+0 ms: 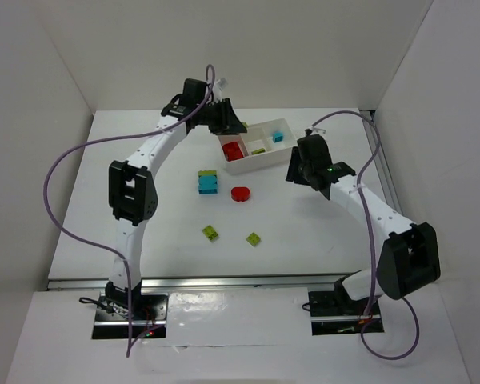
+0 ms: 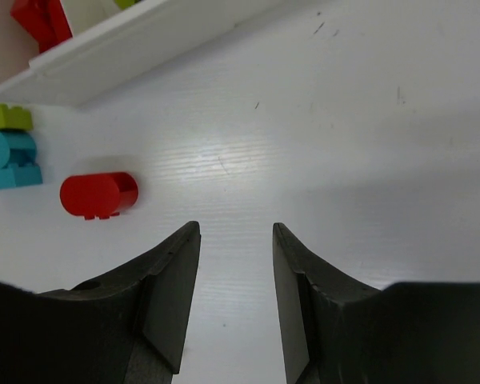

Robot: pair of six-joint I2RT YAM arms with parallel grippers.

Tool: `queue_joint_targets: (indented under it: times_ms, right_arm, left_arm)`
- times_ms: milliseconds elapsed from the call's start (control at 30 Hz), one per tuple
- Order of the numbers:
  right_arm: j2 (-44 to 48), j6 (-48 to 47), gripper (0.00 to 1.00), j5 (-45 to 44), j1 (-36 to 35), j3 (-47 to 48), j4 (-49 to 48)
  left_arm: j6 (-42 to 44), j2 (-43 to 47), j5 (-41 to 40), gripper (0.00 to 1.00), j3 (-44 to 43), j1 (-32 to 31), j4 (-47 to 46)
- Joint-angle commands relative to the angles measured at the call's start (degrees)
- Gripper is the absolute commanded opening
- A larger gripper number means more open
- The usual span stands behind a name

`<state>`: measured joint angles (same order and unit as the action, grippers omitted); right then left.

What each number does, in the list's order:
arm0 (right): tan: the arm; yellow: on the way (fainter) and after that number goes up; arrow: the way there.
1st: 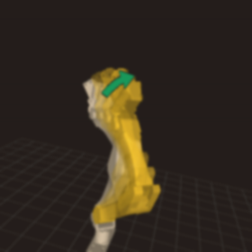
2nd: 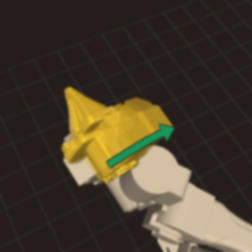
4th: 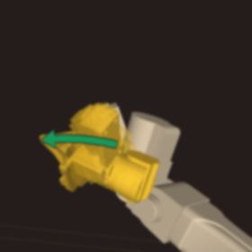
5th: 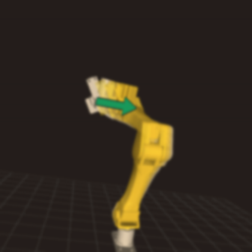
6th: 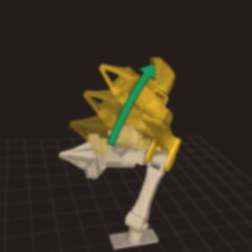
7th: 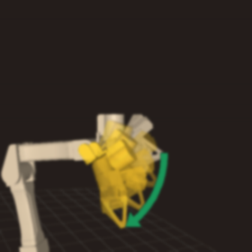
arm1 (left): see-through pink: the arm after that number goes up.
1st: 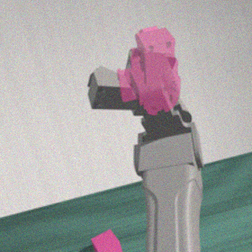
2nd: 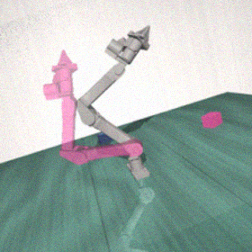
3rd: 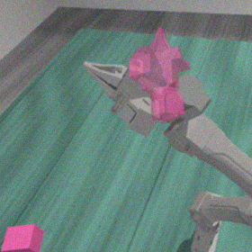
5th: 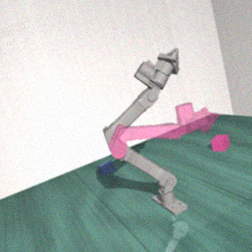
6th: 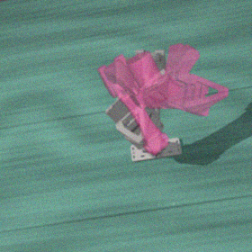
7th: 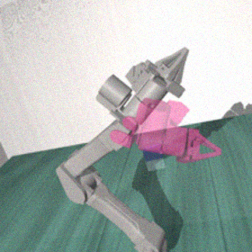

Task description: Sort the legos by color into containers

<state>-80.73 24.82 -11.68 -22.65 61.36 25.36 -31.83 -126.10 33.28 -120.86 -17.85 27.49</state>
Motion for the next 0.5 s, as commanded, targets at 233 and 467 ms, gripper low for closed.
queue_joint_targets:
  times_ms: [233,467]
  right_arm:
    - [1.1,1.2,0.49,0.96,5.42,1.56,-4.27]
    - [1.63,0.59,0.49,2.01,8.59,1.57,-4.27]
  left_arm:
    - [-7.71,-15.04,-2.77,0.0,-16.68,-4.39,-4.19]
    - [-10.44,-18.56,-3.83,0.21,-17.31,-5.53,-6.74]
